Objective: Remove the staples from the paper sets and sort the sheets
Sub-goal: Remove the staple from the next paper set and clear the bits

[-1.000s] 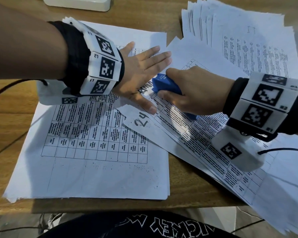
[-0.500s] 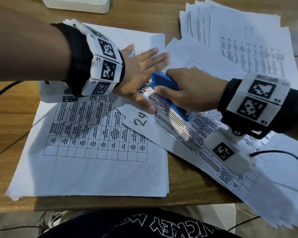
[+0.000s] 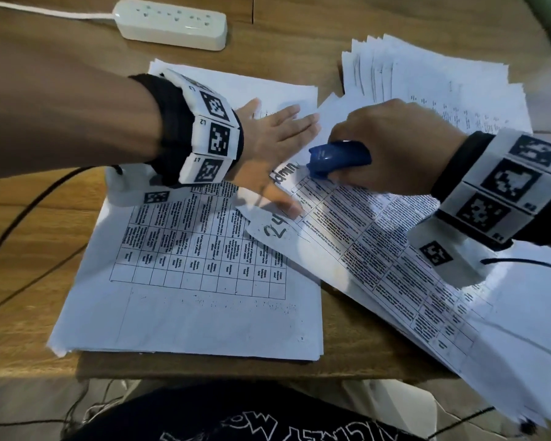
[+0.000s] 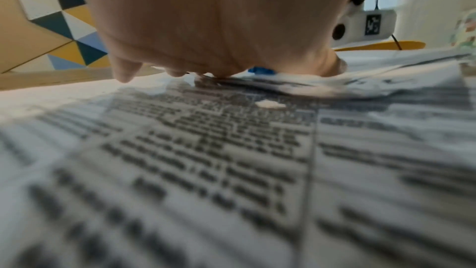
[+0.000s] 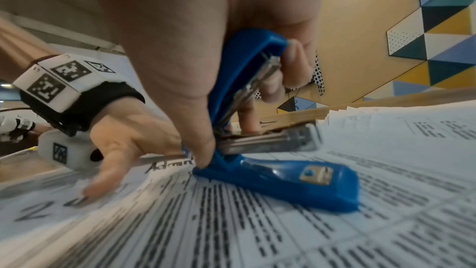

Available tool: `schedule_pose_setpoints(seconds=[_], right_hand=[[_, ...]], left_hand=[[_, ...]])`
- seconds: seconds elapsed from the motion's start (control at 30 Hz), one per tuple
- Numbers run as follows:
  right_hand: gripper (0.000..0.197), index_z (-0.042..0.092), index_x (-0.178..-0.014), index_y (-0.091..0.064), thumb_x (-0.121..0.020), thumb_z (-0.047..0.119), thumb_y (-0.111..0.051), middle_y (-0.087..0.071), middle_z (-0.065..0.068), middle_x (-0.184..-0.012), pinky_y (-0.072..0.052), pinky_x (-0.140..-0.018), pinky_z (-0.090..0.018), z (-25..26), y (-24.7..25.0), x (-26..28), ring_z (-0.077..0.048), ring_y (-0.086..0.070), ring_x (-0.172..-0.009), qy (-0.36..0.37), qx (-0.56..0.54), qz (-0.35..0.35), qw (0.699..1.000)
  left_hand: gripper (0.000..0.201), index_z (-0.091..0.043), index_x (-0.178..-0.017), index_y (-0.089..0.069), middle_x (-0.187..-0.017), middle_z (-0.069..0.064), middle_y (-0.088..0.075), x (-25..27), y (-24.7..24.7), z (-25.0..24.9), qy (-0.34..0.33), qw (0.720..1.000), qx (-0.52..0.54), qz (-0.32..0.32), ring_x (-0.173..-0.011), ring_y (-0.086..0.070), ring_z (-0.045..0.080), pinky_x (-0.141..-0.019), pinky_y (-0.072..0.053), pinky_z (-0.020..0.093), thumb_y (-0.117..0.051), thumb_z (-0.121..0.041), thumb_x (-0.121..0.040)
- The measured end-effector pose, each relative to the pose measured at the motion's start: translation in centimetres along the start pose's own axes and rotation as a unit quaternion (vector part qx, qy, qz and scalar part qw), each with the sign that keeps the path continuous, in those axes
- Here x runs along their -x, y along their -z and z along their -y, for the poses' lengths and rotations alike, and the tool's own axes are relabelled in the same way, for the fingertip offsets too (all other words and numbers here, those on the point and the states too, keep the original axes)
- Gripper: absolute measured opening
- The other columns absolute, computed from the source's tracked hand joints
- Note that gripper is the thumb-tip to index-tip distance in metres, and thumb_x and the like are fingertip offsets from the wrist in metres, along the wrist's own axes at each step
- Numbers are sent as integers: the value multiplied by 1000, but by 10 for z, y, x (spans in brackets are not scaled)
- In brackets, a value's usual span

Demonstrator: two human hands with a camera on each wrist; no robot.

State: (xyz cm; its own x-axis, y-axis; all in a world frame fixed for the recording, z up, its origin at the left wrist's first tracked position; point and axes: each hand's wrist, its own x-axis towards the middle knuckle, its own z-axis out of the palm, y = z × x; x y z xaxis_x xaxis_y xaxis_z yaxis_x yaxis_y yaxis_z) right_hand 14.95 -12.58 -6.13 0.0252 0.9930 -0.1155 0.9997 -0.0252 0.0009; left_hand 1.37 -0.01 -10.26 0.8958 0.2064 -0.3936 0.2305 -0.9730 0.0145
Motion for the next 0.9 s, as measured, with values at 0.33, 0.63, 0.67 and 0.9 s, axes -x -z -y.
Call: schedule_pose_setpoints(seconds=[0.33, 0.63, 0.67, 0.9], right_hand=[[27, 11, -92, -66, -77, 34, -68, -62, -6, -86, -36, -67, -31, 6, -17, 7, -20, -44, -77, 59, -80, -13, 995], [20, 13, -86, -54, -77, 30, -59, -45, 6, -65, -28, -48, -24, 27, -27, 12, -18, -34, -56, 92, -113, -16, 989], [20, 14, -86, -54, -76, 30, -57, -43, 7, -64, -26, -47, -19, 29, -27, 12, -16, -32, -52, 92, -116, -14, 989], [17, 21, -81, -44, -79, 29, -59, -34, 12, -56, -22, -48, -16, 34, -26, 12, 3, -29, -47, 82, -140, -3, 987]], left_hand=[[124, -18, -142, 28, -149, -4, 35, 20, -11, -2, 21, 999, -8, 48, -140, 26, 20, -111, 3, 59, -19, -89, -51], [127, -21, -141, 29, -150, -6, 32, 16, -16, 1, 18, 999, 3, 28, -141, 23, 21, -110, 4, 59, -5, -93, -42], [128, -21, -141, 29, -150, -6, 32, 16, -16, 1, 18, 999, 8, 28, -141, 22, 20, -110, 4, 59, -4, -91, -39], [129, -20, -141, 28, -151, -4, 31, 14, -21, 7, 0, 1000, -11, 24, -142, 21, 22, -109, 3, 60, -3, -90, -38]])
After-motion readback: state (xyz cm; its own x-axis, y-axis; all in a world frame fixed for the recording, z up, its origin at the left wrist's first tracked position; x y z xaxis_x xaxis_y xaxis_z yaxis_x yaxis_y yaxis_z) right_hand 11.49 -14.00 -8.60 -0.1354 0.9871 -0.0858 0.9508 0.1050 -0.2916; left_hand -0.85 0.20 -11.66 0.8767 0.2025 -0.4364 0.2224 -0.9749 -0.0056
